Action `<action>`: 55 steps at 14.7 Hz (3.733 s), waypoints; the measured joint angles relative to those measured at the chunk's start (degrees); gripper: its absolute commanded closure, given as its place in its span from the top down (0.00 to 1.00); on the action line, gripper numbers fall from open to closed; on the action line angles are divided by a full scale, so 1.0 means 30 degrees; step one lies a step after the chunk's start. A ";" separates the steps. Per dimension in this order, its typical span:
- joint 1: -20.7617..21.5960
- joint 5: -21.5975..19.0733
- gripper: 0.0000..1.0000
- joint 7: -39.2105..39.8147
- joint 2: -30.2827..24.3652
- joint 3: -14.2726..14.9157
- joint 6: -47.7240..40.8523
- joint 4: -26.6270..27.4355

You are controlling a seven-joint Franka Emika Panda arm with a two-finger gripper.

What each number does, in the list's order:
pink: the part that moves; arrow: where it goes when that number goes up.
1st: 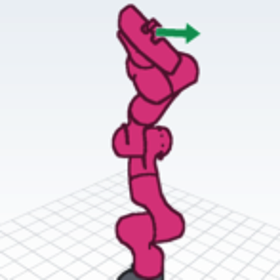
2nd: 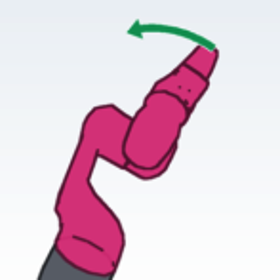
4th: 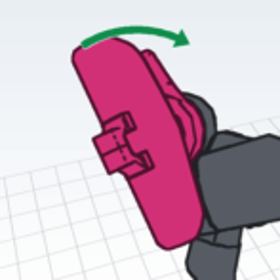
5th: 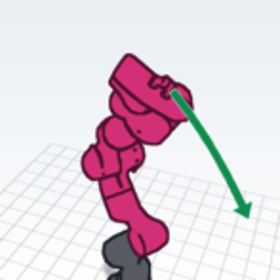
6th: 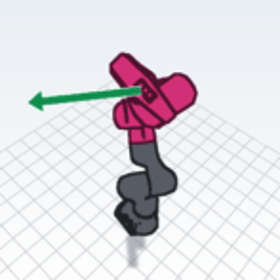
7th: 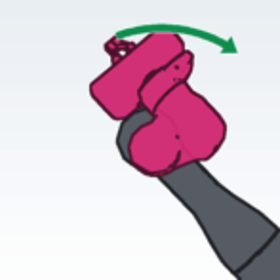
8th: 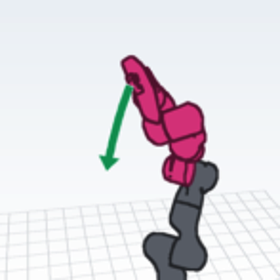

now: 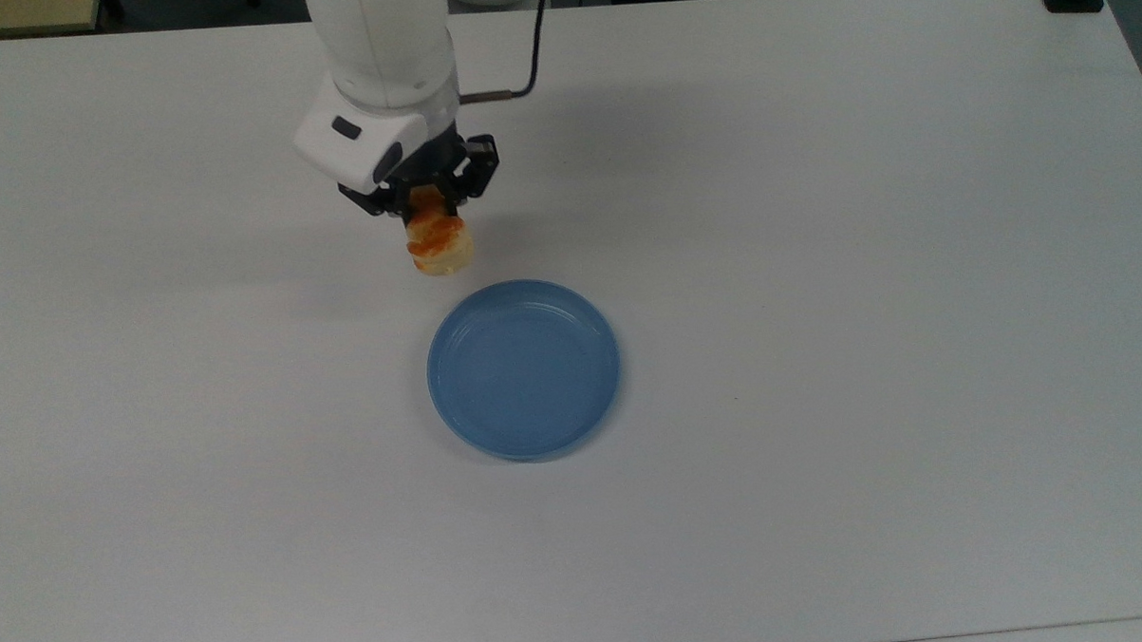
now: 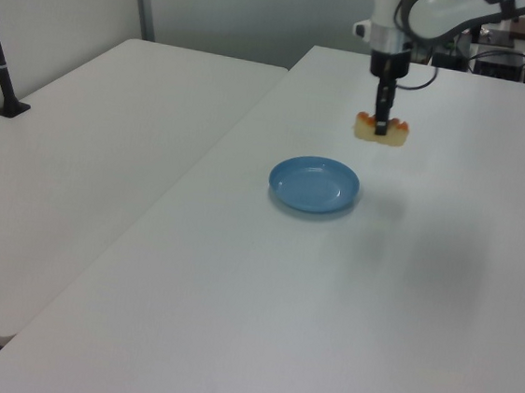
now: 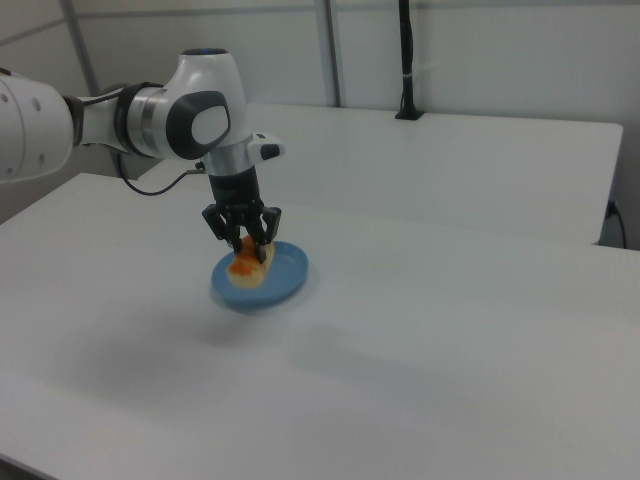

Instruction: Put the bread on a plate

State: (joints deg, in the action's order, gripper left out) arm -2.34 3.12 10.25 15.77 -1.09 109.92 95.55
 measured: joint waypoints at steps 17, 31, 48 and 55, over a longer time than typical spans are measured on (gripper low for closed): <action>0.2227 0.0030 0.94 -1.0767 0.7563 0.0096 0.0248 -0.7833; 0.1586 0.0452 1.00 -1.0899 0.4108 0.0353 -0.2045 -0.8156; -0.1026 -0.0088 1.00 -0.4497 -0.4885 0.0406 -0.6202 -0.3763; -0.1057 -0.0088 1.00 -0.4861 -0.4882 0.0408 -0.4504 -0.2618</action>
State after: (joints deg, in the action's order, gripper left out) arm -5.51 2.86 -4.33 1.12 0.13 96.41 87.69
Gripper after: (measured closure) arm 0.000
